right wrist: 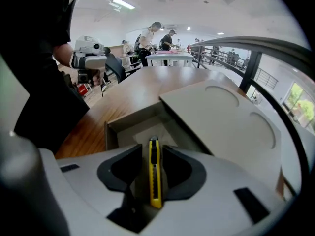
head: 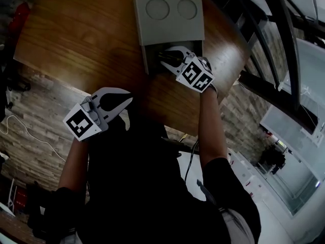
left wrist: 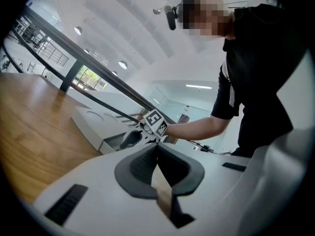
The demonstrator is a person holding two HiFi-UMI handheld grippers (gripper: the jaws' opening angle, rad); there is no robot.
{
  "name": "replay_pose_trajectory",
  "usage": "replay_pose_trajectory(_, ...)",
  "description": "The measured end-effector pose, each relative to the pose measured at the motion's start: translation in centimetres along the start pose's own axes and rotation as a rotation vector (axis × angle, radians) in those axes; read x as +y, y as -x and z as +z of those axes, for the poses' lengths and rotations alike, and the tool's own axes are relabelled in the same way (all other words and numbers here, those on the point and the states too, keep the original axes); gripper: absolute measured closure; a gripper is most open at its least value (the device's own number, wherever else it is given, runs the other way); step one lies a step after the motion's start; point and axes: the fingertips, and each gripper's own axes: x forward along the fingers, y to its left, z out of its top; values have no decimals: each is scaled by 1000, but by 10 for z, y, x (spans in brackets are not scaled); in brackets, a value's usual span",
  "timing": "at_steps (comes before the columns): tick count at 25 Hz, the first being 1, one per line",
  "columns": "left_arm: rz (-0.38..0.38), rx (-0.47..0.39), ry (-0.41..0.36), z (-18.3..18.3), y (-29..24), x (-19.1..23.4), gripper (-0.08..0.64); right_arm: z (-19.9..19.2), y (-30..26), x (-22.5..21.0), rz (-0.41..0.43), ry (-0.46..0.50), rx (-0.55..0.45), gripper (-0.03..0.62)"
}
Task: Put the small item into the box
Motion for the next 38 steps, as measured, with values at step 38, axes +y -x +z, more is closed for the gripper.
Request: replay_pose_trajectory(38,-219,-35,-489,159,129,-200,545,242,343,321,-332,-71,-1221,581)
